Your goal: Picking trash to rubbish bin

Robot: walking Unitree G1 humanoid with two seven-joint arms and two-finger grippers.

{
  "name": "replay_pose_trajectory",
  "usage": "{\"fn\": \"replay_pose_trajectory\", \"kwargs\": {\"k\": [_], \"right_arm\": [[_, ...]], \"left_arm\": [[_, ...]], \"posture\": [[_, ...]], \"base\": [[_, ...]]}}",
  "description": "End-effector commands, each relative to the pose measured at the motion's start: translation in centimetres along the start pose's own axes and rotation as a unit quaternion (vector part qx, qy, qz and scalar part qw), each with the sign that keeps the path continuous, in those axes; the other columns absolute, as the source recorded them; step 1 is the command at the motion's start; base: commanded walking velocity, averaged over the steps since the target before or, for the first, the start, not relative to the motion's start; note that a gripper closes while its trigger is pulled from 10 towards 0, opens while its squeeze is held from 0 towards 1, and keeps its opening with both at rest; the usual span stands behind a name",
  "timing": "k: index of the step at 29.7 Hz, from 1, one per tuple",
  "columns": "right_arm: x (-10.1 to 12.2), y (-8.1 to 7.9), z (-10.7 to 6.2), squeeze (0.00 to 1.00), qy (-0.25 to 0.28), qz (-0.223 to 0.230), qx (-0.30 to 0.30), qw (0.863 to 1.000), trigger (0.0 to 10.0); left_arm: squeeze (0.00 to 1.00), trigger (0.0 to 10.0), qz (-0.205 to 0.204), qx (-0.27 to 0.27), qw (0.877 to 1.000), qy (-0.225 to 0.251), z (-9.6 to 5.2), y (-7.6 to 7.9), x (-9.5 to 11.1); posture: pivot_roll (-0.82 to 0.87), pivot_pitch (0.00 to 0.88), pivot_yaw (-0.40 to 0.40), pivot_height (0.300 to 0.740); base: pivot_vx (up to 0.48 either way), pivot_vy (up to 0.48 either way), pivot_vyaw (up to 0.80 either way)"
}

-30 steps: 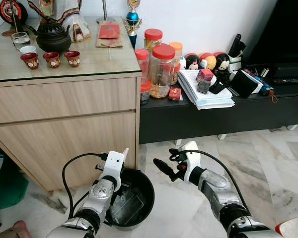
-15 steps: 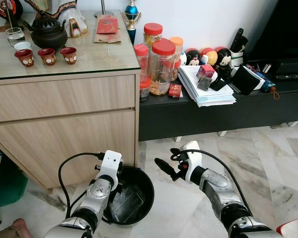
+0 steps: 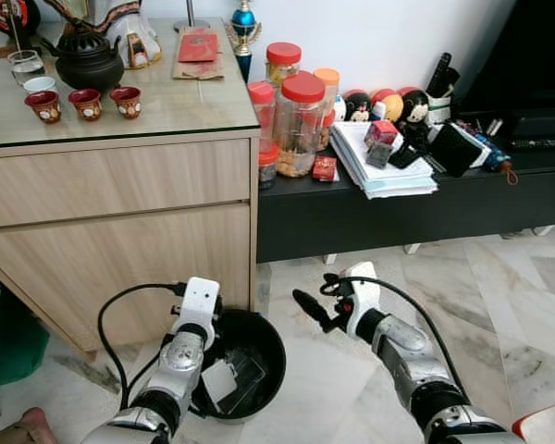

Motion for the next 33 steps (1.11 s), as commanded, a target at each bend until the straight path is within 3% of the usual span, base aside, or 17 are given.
{"fn": "replay_pose_trajectory", "kwargs": {"k": [1,6,11,21,33], "right_arm": [[2.6,0.9,0.1,0.00,0.058,-0.010,-0.030,0.998,10.0],[5.6,0.9,0.7,0.00,0.115,-0.020,-0.050,0.992,10.0],[6.6,0.3,1.1,0.00,0.138,-0.029,-0.051,0.989,10.0],[7.3,1.0,1.1,0.00,0.152,-0.024,-0.082,0.985,10.0],[6.8,0.9,1.2,0.00,0.143,-0.022,-0.085,0.986,10.0]], "left_arm": [[0.00,10.0,0.004,0.031,0.999,0.044,-0.1,-0.8,1.5],[0.00,10.0,-0.004,0.072,0.990,0.118,-0.3,-2.2,4.5],[0.00,10.0,0.002,0.108,0.979,0.170,-0.2,-3.4,7.3],[0.00,10.0,0.009,0.115,0.978,0.176,-0.4,-3.3,8.1],[0.00,10.0,0.011,0.110,0.978,0.178,-0.6,-2.9,8.4]], "posture": [[0.00,0.074,-0.090,0.740],[0.00,0.069,-0.089,0.740],[0.01,0.051,-0.089,0.740],[0.01,0.023,-0.080,0.740],[0.02,0.000,-0.076,0.740]], "base": [[0.000,0.000,0.00],[0.000,0.000,0.00],[0.000,0.000,0.00],[0.000,0.000,0.00],[0.000,0.000,-0.79]]}}
Point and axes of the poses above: a point about 5 cm out from each wrist's last joint towards the gripper, its own z axis pointing out of the wrist towards the gripper, its own x axis along the axis of the wrist's last joint, y = z × x, the point moved 4 cm from there along z, pointing out of the wrist towards the gripper, and after that the axes turned 6 degrees about z, right-handed, at the moved point
